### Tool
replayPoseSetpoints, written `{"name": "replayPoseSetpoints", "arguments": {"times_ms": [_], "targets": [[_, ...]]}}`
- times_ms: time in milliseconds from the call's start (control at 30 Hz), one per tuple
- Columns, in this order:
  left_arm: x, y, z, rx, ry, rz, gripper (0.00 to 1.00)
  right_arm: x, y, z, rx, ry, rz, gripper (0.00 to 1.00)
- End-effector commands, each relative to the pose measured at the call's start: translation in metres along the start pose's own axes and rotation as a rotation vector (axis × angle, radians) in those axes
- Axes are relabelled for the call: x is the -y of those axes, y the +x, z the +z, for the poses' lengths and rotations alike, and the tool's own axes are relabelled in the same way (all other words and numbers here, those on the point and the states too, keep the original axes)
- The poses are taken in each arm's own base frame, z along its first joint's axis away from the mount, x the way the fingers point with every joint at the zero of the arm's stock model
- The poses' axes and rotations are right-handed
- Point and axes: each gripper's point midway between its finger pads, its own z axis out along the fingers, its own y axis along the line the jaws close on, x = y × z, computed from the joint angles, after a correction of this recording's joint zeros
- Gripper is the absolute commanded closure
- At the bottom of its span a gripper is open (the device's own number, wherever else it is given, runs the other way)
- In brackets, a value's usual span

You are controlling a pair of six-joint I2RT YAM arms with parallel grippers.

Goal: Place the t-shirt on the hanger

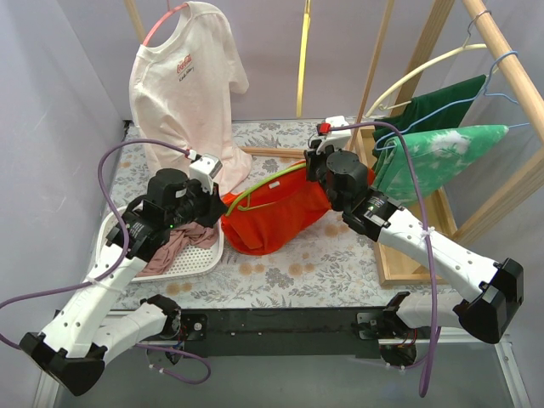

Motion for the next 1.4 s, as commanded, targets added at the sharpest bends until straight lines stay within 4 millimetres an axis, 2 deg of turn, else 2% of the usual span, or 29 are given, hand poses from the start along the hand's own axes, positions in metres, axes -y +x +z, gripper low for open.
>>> {"name": "replayPoseSetpoints", "arguments": {"times_ms": [0,200,367,467,600,667,833,967,1133,1200,1233,1367], "targets": [[-0.034,0.045,-0.002,-0.136,-0.170,0.001,1.00,0.036,-0.100,-0.014,0.270,0.129,0.183,0.99],[-0.042,0.041,-0.007,-0.117,-0.213,0.024,1.00,0.050,-0.098,-0.012,0.277,0.200,0.159,0.99],[-0.052,0.038,-0.013,-0.104,-0.272,0.039,1.00,0.048,-0.113,-0.007,0.303,0.204,0.135,0.99],[-0.059,0.034,-0.019,-0.089,-0.321,0.039,1.00,0.048,-0.107,-0.004,0.292,0.201,0.122,0.99],[-0.049,0.018,-0.035,-0.050,-0.291,0.011,1.00,0.051,-0.086,0.001,0.258,0.225,0.095,0.99],[-0.046,0.009,-0.041,-0.035,-0.284,0.005,1.00,0.052,-0.083,0.003,0.254,0.237,0.087,0.99],[-0.037,0.012,-0.049,-0.074,-0.250,-0.007,1.00,0.055,-0.079,0.008,0.255,0.264,0.042,0.99],[-0.025,0.006,-0.057,-0.051,-0.193,-0.011,1.00,0.060,-0.079,0.010,0.262,0.299,0.034,0.99],[-0.020,0.002,-0.069,-0.050,-0.176,-0.005,1.00,0.064,-0.076,0.014,0.255,0.335,-0.003,0.99],[-0.019,-0.003,-0.073,-0.024,-0.174,-0.002,1.00,0.063,-0.077,0.014,0.261,0.329,0.000,0.99],[-0.011,-0.010,-0.077,-0.002,-0.138,-0.002,1.00,0.062,-0.077,0.016,0.258,0.326,-0.003,0.99],[0.002,-0.033,-0.084,0.071,-0.077,0.006,1.00,0.044,-0.072,0.015,0.251,0.274,-0.006,0.99]]}}
